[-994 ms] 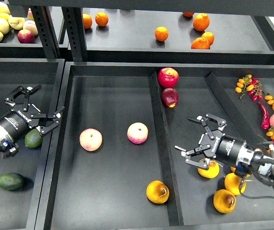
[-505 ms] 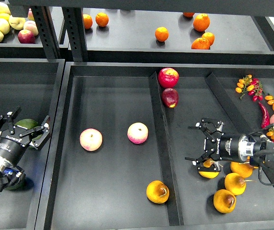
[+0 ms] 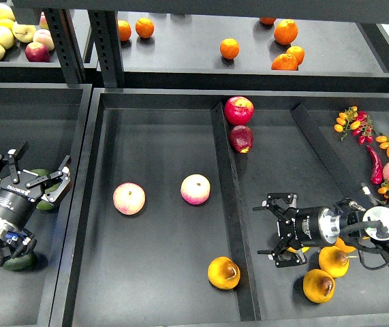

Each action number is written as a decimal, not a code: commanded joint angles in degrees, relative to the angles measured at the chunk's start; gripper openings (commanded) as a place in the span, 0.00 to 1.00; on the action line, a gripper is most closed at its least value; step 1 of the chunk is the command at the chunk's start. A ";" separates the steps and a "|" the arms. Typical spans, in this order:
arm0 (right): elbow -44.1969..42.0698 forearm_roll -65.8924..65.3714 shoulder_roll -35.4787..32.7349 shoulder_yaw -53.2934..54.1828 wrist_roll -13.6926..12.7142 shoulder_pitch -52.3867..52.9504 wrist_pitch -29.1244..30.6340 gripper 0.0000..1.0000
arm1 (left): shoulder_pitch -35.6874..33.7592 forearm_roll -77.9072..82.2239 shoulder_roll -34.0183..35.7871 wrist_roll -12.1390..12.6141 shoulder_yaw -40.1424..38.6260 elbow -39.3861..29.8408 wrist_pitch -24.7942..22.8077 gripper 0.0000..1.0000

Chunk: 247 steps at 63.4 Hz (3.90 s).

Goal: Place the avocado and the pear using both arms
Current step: 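Lower the open right gripper around the pear, then close the right gripper on the pear and lift it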

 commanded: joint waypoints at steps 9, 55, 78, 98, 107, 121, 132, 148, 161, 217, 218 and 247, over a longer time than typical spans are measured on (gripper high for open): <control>-0.26 0.38 1.83 -1.08 -0.01 -0.26 -0.09 1.00 | 0.41 0.00 0.00 0.00 0.29 0.17 0.01 0.99; -0.44 0.11 4.82 -6.09 -0.01 -1.93 -0.01 0.99 | 0.59 0.00 0.00 0.00 1.08 -0.18 0.01 0.99; -2.11 -3.75 5.70 -5.21 -0.01 -4.48 -0.01 0.96 | 0.76 0.00 0.00 0.00 1.17 -0.36 0.01 0.99; -4.74 -5.51 6.66 -4.86 -0.01 -4.83 -0.09 0.85 | 1.55 0.00 0.00 0.00 1.17 -1.15 0.01 0.99; -4.74 -5.42 6.84 -4.77 -0.01 -4.83 -0.09 0.78 | 1.64 0.00 0.00 0.00 1.43 -1.15 0.01 0.99; -4.74 -5.42 6.93 -1.61 -0.01 -6.50 -0.18 0.63 | 1.64 0.00 0.00 0.00 1.52 -1.15 0.01 0.99; -4.74 -5.42 6.84 -0.99 -0.01 -6.94 -0.01 0.60 | 1.64 0.00 0.00 0.00 1.52 -1.15 0.01 0.99; -4.31 -5.42 6.66 -0.91 -0.01 -7.73 0.70 0.45 | 1.64 0.00 0.00 0.00 1.52 -1.15 0.01 0.99; -4.13 -5.95 6.49 -0.99 -0.01 -8.17 1.14 0.38 | 1.64 0.00 0.00 0.00 1.52 -1.15 0.01 0.99; -3.25 -5.95 4.99 -0.91 -0.01 -8.26 1.40 0.73 | 1.99 0.00 0.00 0.00 1.78 -1.24 0.01 0.99; -3.25 -6.04 4.99 -0.82 -0.01 -8.17 1.40 0.73 | 1.99 0.00 0.00 0.00 1.78 -1.24 0.01 0.99; -5.36 -6.83 5.78 -0.73 -0.01 -9.05 0.61 0.76 | 2.08 0.00 0.00 0.00 2.13 -1.24 0.01 0.99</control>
